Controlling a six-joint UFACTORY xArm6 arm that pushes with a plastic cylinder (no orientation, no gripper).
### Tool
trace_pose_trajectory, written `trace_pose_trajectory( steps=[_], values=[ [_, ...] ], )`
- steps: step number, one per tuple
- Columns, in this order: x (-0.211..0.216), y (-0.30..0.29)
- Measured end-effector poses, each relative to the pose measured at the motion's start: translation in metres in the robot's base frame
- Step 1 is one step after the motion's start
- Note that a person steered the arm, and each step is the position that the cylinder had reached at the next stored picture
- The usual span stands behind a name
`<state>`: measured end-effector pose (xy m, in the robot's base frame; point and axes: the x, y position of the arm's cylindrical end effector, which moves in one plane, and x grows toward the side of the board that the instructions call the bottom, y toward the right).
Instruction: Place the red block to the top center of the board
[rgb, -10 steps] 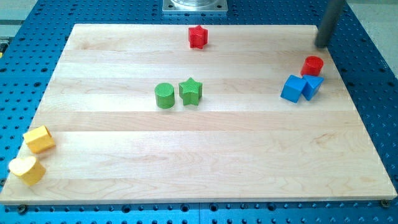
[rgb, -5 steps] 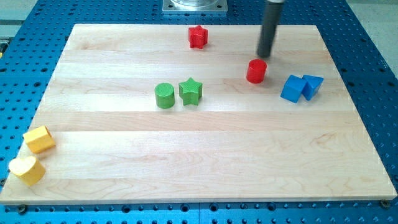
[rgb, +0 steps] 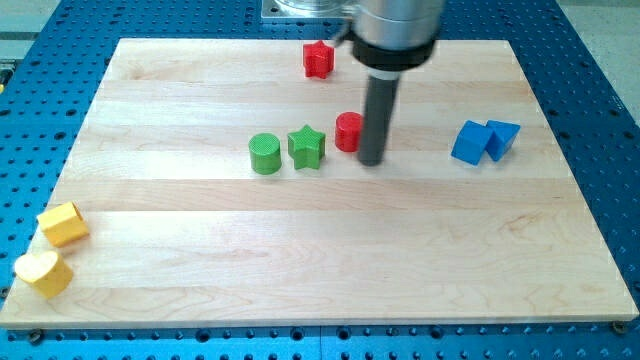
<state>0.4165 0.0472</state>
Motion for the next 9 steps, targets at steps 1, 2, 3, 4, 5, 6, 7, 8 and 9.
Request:
trace_pose_trajectory(
  steps=[1,2,3,4,5,6,7,8,9],
  values=[
    [-0.057,-0.018],
    [-0.115,-0.039],
    [-0.132,-0.085],
    [-0.132,-0.092],
    [-0.12,-0.09],
    [-0.087,-0.114],
    [-0.109,-0.165],
    [-0.135,-0.152],
    [-0.138,-0.108]
  ],
)
